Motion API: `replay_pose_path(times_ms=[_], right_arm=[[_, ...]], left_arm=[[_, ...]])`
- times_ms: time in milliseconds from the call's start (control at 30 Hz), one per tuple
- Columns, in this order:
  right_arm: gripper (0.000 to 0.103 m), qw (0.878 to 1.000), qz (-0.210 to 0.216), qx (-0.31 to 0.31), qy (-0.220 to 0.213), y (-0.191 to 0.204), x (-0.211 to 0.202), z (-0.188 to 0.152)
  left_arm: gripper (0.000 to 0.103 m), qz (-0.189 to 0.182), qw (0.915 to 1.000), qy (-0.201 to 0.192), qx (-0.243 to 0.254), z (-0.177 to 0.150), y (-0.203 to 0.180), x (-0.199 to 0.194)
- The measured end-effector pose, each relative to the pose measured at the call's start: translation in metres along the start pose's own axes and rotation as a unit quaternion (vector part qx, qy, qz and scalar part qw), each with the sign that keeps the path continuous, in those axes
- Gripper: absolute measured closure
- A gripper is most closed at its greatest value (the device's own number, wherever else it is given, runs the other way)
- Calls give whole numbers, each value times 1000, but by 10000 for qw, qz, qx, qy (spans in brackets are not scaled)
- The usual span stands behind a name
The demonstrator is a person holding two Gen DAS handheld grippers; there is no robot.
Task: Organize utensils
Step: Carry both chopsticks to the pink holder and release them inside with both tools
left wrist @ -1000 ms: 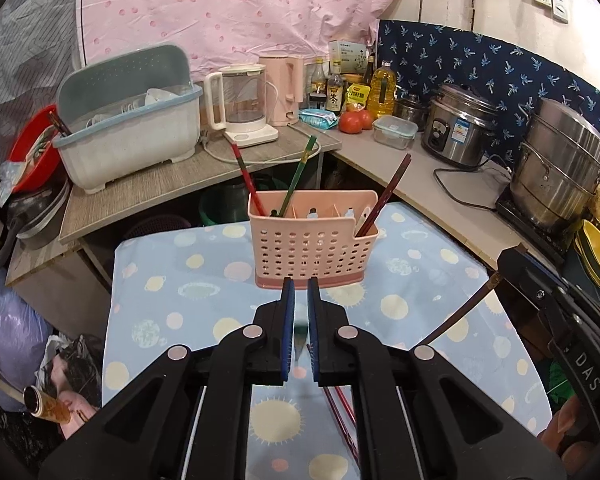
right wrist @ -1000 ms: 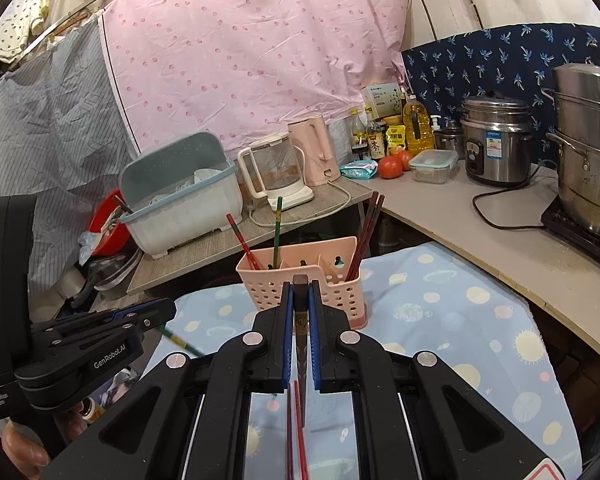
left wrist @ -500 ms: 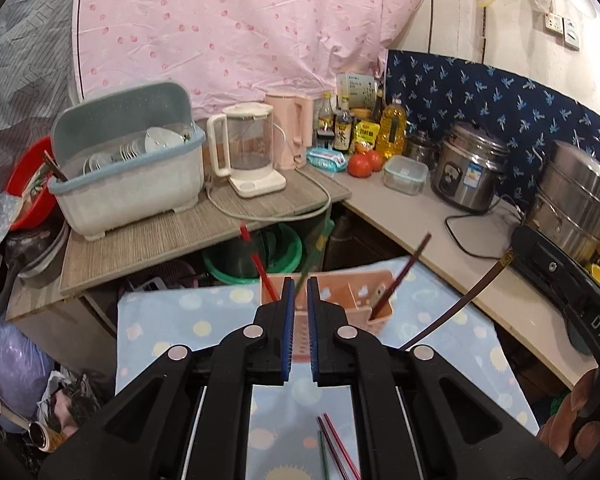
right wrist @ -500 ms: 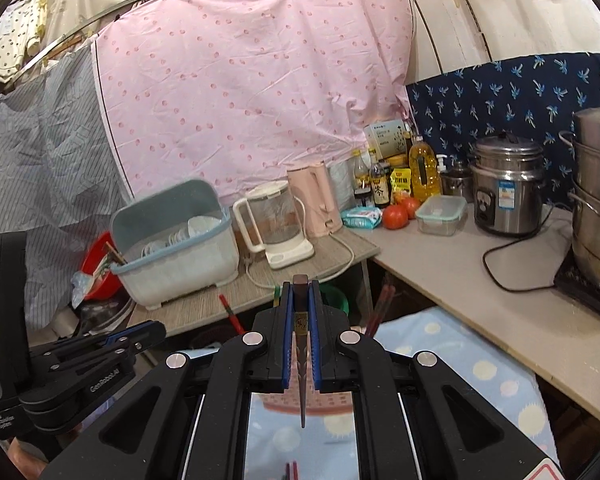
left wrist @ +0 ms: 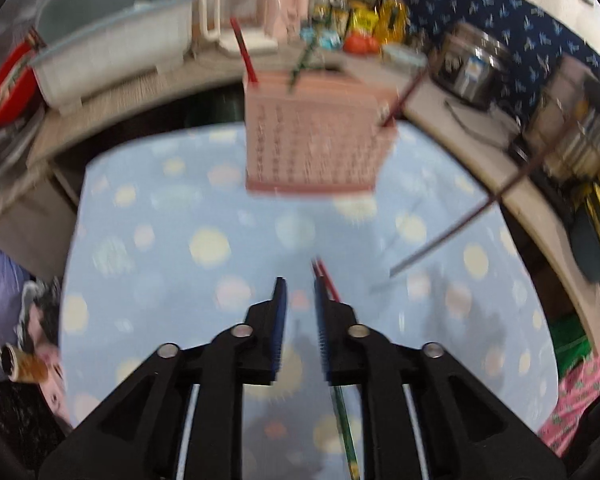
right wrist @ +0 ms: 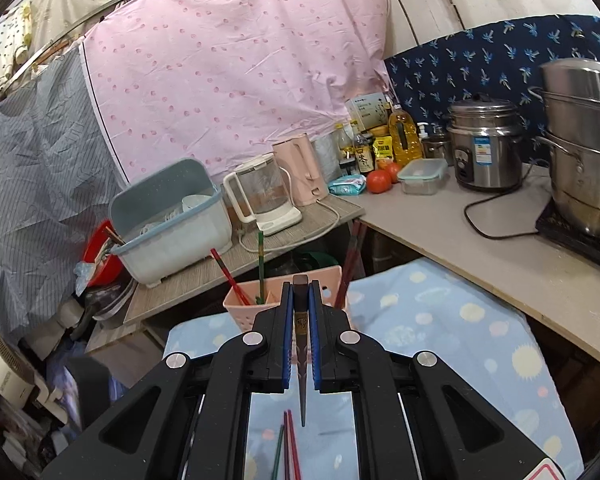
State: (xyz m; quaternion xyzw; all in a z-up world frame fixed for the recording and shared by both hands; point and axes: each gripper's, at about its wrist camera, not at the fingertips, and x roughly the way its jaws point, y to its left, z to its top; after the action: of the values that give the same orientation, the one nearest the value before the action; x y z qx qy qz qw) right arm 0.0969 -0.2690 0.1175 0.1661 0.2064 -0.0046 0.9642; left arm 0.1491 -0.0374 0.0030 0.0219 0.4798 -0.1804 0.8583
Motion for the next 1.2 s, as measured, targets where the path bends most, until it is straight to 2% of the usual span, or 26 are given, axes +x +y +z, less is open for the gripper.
replay_pose_path(times_ms=[200,333,433,767,833,900,1000,1200], right_arm=[[96,9999,1,99,-32,-5,-26,-13],[96,9999,-12,135,-19,-7,-36,-20],[96,9999,-8,169,-1,-9,-41,-26],[96,9998,61,205,58,-7,-46,-35],[96,9998,65,202,52,-6,-46,-36],[96,9998,67,193,39,-6,-48,-37],[96,9998,68,174,32,-4,-50,-37],[96,10000,24,45,60,1,-50,-38]], left_arm=[[71,-112,9966,819,70,-77,-19,24],[70,-205,9927,1182,70,-114,-22,27],[70,-262,9911,1300,95,-131,-23,23],[68,-132,9915,1248,343,-143,-35,22],[71,-142,9917,1235,343,-144,-35,22],[94,-200,9915,1245,323,-145,-34,22],[94,-247,9916,1237,269,-141,-32,21],[95,-172,9967,783,110,-111,-17,-4]])
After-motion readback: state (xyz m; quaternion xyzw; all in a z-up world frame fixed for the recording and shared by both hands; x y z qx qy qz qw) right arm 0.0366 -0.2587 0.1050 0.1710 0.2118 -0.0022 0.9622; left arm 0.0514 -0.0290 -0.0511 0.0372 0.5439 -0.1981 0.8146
